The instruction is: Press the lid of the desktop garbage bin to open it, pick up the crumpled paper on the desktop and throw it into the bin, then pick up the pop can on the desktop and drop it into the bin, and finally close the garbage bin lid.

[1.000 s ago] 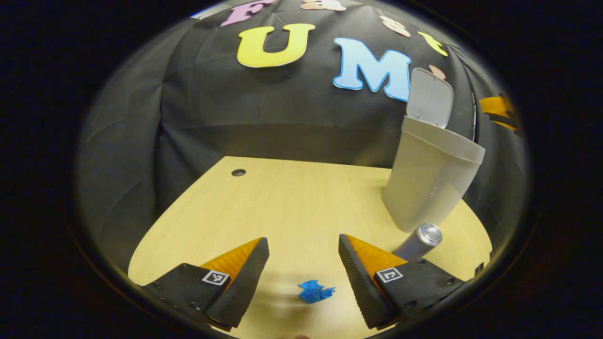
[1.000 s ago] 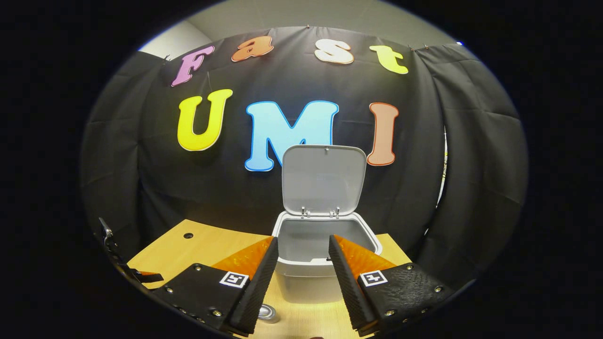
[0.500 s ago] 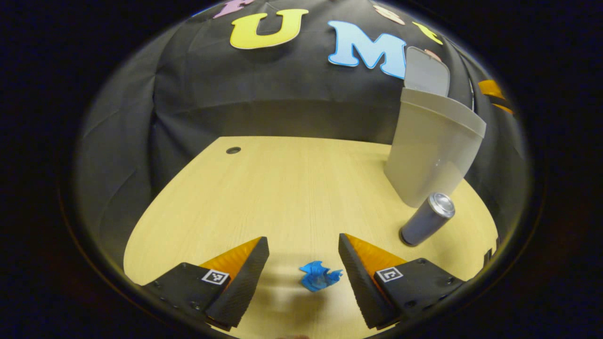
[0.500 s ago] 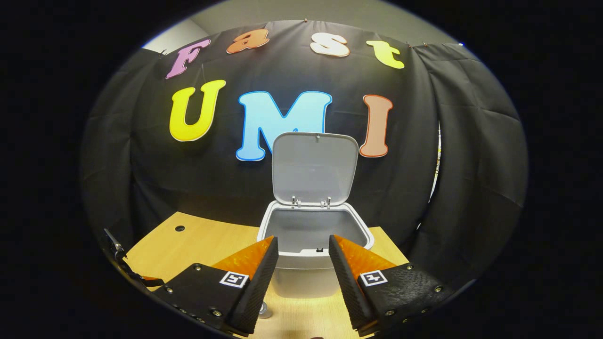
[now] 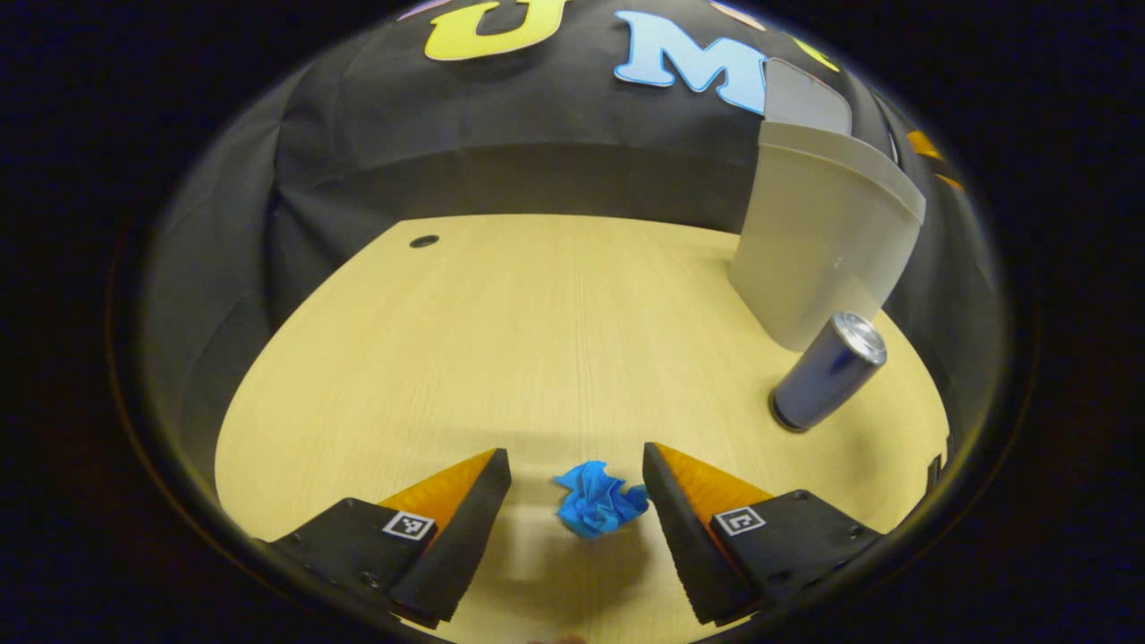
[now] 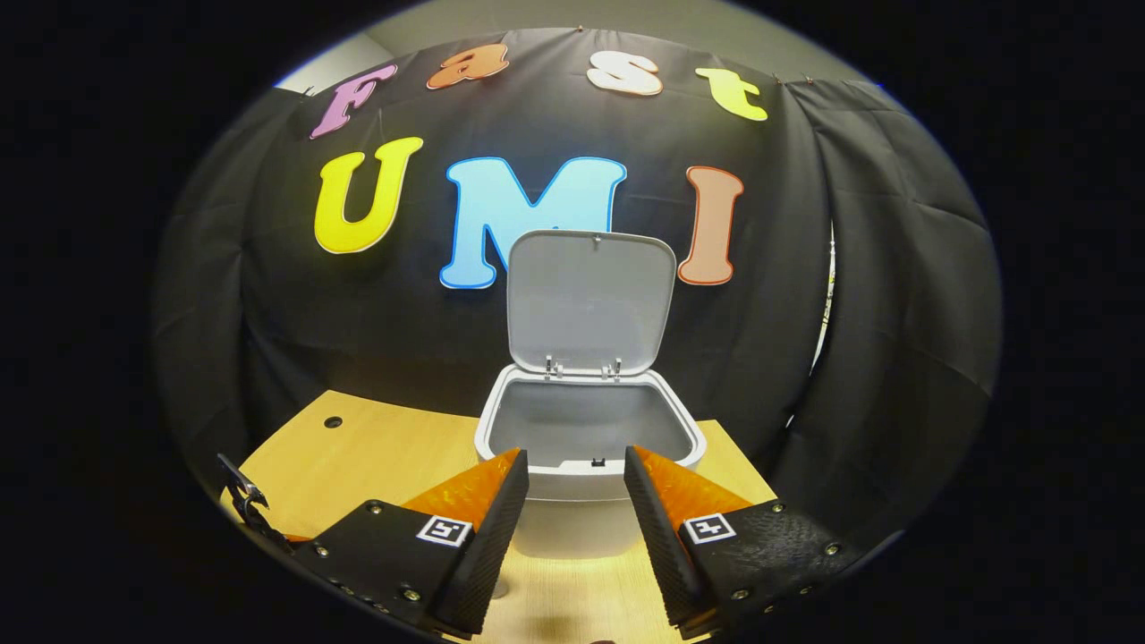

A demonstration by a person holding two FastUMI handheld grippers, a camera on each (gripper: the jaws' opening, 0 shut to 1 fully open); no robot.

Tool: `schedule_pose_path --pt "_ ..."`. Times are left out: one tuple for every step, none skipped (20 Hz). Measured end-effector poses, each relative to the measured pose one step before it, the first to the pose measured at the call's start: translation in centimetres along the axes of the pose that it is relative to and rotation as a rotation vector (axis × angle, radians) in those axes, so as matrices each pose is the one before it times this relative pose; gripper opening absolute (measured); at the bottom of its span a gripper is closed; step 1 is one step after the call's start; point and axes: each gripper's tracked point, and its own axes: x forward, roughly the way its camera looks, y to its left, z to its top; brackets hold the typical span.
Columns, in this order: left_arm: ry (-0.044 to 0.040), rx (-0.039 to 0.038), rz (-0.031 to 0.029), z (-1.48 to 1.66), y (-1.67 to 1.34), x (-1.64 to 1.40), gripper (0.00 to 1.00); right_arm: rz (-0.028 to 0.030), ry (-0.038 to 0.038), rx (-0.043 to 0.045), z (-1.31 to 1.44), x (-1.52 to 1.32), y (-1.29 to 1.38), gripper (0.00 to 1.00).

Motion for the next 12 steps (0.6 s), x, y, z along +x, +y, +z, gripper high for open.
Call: schedule_pose_path --pt "0.01129 -0.00356 0.00108 -0.422 0.086 0.174 0.98 -0.00223 0.00548 0.00111 -0.238 -0.004 -0.143 0.71" --pt "0.01074 -0.00355 0.00069 -0.428 0.078 0.155 0.98 -0.00402 0.00466 0.00146 -0.050 0.041 -0.132 0.71" --pt "0.00536 -0.00018 0.00079 -0.258 0.068 0.254 0.98 -0.00380 0.00247 0.00091 -0.106 -0.071 -0.171 0.71" --pt "0.00610 0.00309 0.00235 -0.346 0.065 0.242 0.98 -0.00426 0.00186 -0.00019 0.000 -0.020 -0.103 0.71" --pt "0.00857 0.00476 0.00379 -0.306 0.100 0.291 0.99 -0.00329 0.00222 -0.00058 -0.150 0.017 -0.164 0.71" --pt "0.00700 0.00630 0.00635 -0.328 0.060 0.084 0.98 -0.00239 0.00233 0.00016 0.013 -0.067 -0.124 0.71" --pt "-0.00480 0.01011 0.00227 0.084 0.008 0.104 0.99 -0.00232 0.00186 0.00031 -0.155 -0.034 -0.076 0.71" --pt "0.00242 0.00432 0.00101 -0.068 -0.008 -0.108 0.96 -0.00261 0.00073 0.00101 -0.011 -0.075 -0.121 0.71" --pt "-0.00145 0.00390 0.00263 0.065 -0.004 0.072 0.96 -0.00202 0.00081 0.00208 -0.145 -0.073 -0.133 0.71" --pt "-0.00124 0.00548 0.00366 -0.028 0.028 0.045 0.96 -0.00093 0.00277 0.00325 -0.026 -0.070 -0.040 0.71" --pt "0.00121 0.00941 0.01128 -0.063 0.119 0.091 0.96 -0.00088 0.00275 0.00390 -0.241 -0.031 -0.028 0.71" --pt "-0.00142 0.00952 0.01633 0.044 0.279 0.113 0.96 -0.00097 0.00364 0.00529 -0.224 -0.059 -0.084 0.71"
